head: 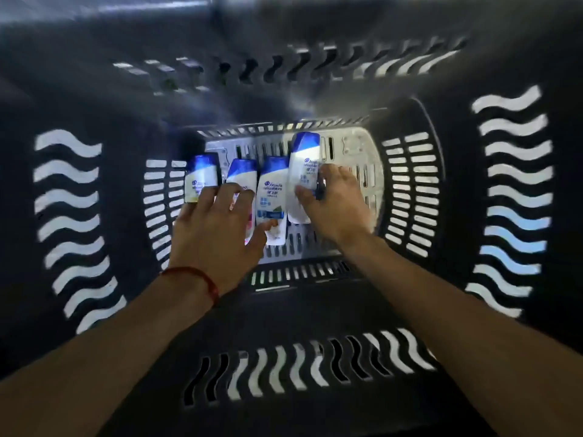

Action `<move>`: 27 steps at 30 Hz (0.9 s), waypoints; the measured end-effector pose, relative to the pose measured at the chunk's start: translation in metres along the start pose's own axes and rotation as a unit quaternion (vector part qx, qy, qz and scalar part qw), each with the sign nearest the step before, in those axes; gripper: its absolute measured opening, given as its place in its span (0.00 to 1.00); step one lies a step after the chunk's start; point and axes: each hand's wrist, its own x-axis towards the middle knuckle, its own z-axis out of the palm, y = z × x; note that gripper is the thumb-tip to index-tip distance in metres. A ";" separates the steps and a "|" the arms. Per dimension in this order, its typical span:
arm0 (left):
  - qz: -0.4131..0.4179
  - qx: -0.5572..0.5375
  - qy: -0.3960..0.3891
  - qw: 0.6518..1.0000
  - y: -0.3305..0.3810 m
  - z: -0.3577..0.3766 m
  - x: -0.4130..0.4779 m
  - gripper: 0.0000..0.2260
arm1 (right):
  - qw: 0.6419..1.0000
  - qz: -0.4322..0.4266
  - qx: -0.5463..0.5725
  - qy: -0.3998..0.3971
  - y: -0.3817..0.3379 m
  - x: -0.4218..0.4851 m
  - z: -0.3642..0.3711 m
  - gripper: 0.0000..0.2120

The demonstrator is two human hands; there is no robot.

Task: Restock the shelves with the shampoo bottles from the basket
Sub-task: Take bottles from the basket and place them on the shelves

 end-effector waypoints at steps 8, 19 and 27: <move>-0.016 -0.037 -0.023 0.999 -0.004 0.027 0.008 0.25 | 0.982 0.071 0.176 0.021 0.014 0.040 0.049 0.30; -0.110 -0.308 -0.152 0.933 0.000 0.062 0.021 0.29 | 0.968 0.123 0.219 -0.014 0.034 0.000 0.020 0.28; -0.186 -0.406 -0.058 0.893 0.020 0.083 0.037 0.25 | 0.960 0.144 0.239 -0.019 0.062 -0.033 0.002 0.29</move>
